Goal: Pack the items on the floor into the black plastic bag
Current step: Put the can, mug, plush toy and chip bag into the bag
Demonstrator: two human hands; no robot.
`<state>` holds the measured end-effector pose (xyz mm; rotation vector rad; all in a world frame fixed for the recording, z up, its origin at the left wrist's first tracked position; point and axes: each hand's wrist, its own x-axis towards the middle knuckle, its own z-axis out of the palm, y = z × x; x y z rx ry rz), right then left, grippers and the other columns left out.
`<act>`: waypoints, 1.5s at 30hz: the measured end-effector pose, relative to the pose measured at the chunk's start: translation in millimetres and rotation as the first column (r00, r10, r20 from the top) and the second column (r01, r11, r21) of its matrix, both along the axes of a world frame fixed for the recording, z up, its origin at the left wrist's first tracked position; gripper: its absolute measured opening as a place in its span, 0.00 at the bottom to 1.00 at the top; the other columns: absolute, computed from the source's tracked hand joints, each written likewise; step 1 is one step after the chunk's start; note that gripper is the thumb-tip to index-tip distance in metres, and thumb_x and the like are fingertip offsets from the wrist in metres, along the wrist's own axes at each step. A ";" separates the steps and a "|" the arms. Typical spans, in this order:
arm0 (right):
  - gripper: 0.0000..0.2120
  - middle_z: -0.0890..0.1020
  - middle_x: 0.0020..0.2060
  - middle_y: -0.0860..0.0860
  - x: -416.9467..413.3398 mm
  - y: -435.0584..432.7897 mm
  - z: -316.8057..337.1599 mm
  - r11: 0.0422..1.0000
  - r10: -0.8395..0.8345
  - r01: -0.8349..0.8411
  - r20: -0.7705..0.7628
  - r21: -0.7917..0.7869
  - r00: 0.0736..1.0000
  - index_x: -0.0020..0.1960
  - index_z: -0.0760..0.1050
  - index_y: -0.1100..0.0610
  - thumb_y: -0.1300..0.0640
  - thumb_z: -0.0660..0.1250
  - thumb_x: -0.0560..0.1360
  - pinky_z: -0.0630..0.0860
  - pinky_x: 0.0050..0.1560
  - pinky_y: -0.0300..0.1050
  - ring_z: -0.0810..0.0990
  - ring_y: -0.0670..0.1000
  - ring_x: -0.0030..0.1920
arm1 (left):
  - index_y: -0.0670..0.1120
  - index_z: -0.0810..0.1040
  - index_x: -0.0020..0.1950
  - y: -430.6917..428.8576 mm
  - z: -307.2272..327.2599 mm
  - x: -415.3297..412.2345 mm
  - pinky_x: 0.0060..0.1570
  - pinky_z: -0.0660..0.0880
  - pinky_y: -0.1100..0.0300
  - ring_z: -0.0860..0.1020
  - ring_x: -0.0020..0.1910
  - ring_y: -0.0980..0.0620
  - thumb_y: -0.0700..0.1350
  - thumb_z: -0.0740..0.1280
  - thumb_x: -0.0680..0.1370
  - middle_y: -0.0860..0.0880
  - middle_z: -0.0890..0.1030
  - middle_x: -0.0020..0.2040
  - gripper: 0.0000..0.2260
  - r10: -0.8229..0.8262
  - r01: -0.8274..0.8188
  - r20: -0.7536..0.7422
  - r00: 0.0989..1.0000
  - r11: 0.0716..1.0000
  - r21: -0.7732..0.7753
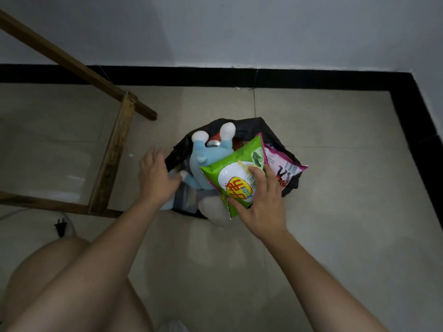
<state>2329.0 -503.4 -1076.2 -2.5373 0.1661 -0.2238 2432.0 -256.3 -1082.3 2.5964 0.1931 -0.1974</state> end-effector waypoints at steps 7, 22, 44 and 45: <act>0.41 0.61 0.74 0.55 -1.3 1.1 10.5 1.000 0.011 -0.011 -0.048 0.004 0.999 0.75 0.58 0.46 0.34 0.69 0.68 0.72 0.66 0.57 0.64 0.59 0.73 | 0.48 0.76 0.38 -5.7 23.5 3.5 0.53 0.74 0.47 0.79 0.48 0.40 0.54 0.62 0.79 0.44 0.79 0.41 0.14 -0.135 0.178 -0.213 0.968 0.965 0.195; 0.40 0.68 0.68 0.60 7.6 19.8 33.3 0.905 0.164 -0.130 0.048 -0.405 0.985 0.76 0.62 0.41 0.26 0.62 0.68 0.67 0.59 0.59 0.68 0.62 0.64 | 0.49 0.75 0.41 -36.7 100.8 4.1 0.39 0.71 0.64 0.73 0.38 0.55 0.44 0.61 0.83 0.51 0.78 0.41 0.11 0.142 -0.291 -0.259 0.955 0.603 -0.742; 0.19 0.74 0.61 0.50 29.8 -71.8 29.3 0.612 -0.484 0.407 -0.086 0.678 0.871 0.61 0.77 0.48 0.64 0.64 0.74 0.77 0.56 0.41 0.78 0.39 0.53 | 0.47 0.73 0.67 -105.5 71.4 -12.7 0.61 0.64 0.48 0.68 0.64 0.43 0.65 0.77 0.63 0.45 0.77 0.61 0.39 -0.231 0.233 0.106 0.967 0.972 -0.007; 0.18 0.71 0.62 0.50 23.2 -81.0 25.4 0.552 -0.606 0.544 -0.144 0.632 0.782 0.64 0.75 0.50 0.62 0.63 0.76 0.75 0.54 0.38 0.77 0.42 0.53 | 0.47 0.73 0.67 -109.2 68.8 -13.4 0.60 0.64 0.48 0.68 0.64 0.42 0.66 0.76 0.63 0.45 0.78 0.61 0.39 -0.216 0.216 0.115 0.970 0.976 0.017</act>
